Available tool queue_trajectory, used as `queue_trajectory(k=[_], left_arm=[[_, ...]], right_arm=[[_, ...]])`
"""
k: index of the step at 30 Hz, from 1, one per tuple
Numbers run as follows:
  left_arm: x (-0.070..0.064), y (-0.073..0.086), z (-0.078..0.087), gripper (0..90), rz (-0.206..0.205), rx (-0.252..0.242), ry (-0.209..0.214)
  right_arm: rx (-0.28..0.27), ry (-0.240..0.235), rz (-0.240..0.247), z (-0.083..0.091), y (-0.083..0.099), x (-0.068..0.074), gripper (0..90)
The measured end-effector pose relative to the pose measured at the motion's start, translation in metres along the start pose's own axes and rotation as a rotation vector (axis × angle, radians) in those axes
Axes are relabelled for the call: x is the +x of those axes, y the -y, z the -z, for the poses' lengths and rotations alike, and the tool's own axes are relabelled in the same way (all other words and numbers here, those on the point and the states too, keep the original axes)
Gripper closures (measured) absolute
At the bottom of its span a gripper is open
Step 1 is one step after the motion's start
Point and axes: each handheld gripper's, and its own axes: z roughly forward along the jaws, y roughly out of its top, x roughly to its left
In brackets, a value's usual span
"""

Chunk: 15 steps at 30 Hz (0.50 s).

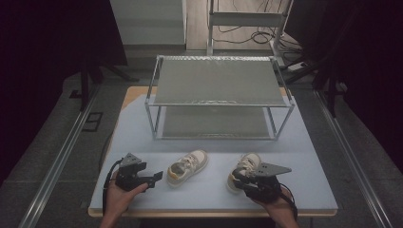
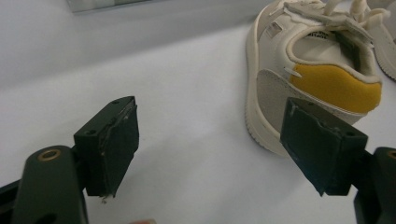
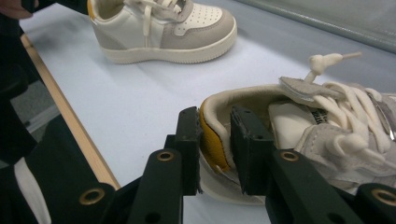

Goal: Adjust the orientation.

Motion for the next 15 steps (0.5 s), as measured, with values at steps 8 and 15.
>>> queue_trajectory(k=[8, 15], left_arm=[[-0.001, 0.000, -0.001, 19.6, -0.003, 0.001, 0.000], [-0.003, 0.000, -0.001, 19.6, -0.006, 0.001, 0.003]], right_arm=[[-0.077, 0.062, 0.018, 0.014, 0.002, 0.013, 77.1], [-0.082, 0.035, 0.042, 0.006, 0.002, 0.032, 86.3]])
